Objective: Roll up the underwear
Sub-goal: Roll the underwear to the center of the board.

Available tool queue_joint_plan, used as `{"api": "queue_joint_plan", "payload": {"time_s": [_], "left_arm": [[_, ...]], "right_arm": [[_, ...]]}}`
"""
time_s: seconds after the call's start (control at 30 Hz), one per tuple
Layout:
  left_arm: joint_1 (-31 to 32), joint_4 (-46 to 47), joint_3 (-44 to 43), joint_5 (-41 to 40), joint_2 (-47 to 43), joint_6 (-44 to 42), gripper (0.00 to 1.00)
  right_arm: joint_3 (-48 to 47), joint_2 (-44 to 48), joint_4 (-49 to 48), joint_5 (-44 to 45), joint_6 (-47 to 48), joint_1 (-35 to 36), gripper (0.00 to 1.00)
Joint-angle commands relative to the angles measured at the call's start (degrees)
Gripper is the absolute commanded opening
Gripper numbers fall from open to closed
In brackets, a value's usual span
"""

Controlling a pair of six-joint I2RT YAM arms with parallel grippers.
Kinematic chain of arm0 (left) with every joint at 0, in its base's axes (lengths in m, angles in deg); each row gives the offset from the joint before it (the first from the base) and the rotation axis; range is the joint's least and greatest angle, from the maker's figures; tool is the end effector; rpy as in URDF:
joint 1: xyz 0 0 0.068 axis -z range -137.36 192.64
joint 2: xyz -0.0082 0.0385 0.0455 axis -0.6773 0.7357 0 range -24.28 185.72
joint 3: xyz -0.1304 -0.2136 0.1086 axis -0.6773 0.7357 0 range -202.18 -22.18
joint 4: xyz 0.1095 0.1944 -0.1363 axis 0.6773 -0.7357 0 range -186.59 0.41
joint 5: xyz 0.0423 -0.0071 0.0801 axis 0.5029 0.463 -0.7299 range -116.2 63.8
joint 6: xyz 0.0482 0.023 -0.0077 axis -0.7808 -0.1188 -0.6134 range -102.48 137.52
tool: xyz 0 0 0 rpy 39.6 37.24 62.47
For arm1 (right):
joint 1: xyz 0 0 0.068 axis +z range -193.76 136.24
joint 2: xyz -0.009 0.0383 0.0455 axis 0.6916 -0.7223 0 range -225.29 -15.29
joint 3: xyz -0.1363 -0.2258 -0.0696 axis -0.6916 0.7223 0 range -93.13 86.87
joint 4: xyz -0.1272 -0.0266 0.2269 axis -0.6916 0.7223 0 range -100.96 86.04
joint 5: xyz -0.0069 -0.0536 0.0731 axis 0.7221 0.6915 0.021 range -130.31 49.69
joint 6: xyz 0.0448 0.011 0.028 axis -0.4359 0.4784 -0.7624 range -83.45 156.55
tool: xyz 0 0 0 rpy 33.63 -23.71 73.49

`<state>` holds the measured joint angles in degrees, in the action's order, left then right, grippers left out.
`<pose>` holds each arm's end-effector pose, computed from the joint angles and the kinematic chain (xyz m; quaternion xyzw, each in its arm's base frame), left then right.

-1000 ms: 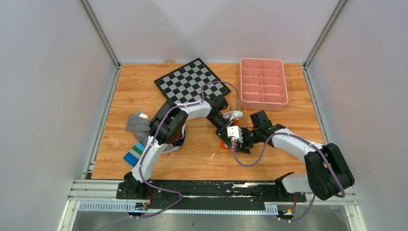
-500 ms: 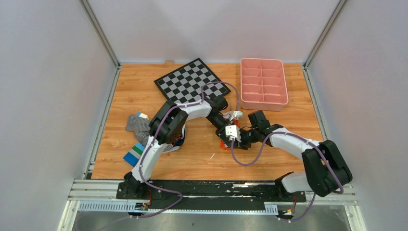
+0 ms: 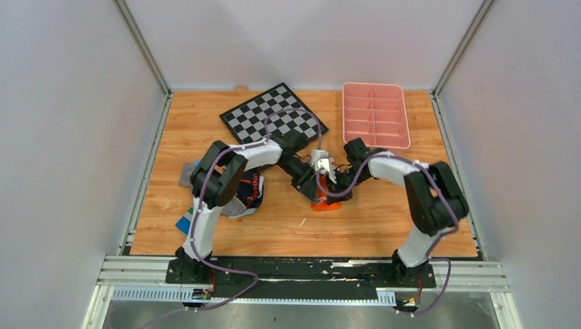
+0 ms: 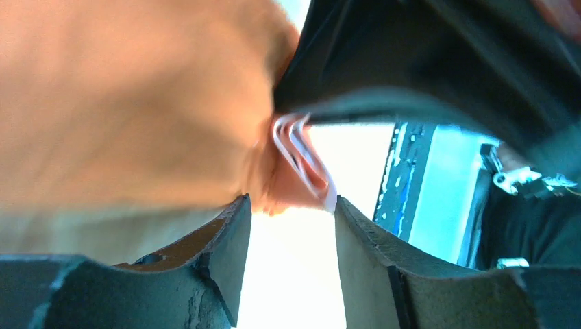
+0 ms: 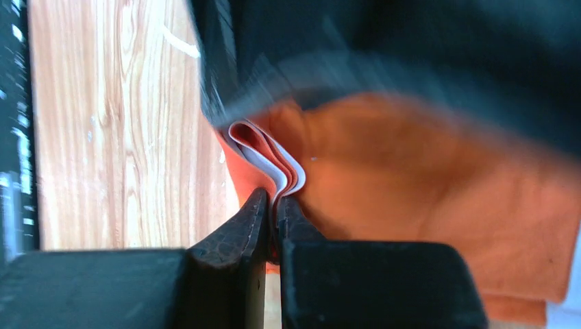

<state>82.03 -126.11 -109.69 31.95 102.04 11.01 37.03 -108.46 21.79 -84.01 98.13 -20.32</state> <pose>0.3119 -0.2953 0.1296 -0.3952 -0.7740 0.4938 0.0294 0.2453 0.1330 0.1558 -0.6558 0.6487 0.3124 0.2271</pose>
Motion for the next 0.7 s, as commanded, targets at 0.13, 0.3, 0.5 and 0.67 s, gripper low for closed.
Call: {"api": "queue_joint_plan", "payload": {"time_s": [0.13,0.3,0.5,0.67], "left_arm": [[-10.91,13.88,12.6,-12.04,-17.28,7.32,0.56],[-11.08,21.3,20.87,-22.99,-29.68,0.54,0.56],[2.29,18.04,25.58,-35.68,-37.04,-20.75,0.52],[12.99,17.44,24.62,-40.67,-31.96,-33.25,0.5]], "right_arm": [[-16.53,-21.36,20.07,-4.51,-4.84,-7.82,0.0],[-20.94,-26.75,21.4,-2.11,-9.73,-7.88,0.0],[-23.38,-29.27,20.52,0.17,-15.86,-7.88,0.0],[-26.34,-32.33,22.62,0.86,-17.58,-7.84,0.0]]}}
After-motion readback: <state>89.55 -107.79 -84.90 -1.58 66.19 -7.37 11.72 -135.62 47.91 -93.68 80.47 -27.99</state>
